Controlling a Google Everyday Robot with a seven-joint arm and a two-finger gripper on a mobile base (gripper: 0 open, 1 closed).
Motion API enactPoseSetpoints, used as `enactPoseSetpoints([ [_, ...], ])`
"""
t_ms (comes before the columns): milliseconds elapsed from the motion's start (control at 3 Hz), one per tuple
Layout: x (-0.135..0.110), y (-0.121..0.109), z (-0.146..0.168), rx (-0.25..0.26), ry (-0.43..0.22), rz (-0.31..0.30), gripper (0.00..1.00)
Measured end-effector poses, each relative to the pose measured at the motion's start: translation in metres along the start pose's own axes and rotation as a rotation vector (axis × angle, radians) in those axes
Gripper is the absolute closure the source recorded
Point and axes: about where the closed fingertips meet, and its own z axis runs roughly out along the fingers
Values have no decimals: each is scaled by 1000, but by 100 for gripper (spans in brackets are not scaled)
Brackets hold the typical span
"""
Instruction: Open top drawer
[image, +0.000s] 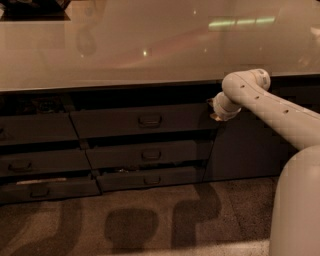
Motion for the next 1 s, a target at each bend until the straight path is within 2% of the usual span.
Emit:
enactPoseSetpoints([
  [1000, 0, 2, -5, -1, 0, -3, 100],
])
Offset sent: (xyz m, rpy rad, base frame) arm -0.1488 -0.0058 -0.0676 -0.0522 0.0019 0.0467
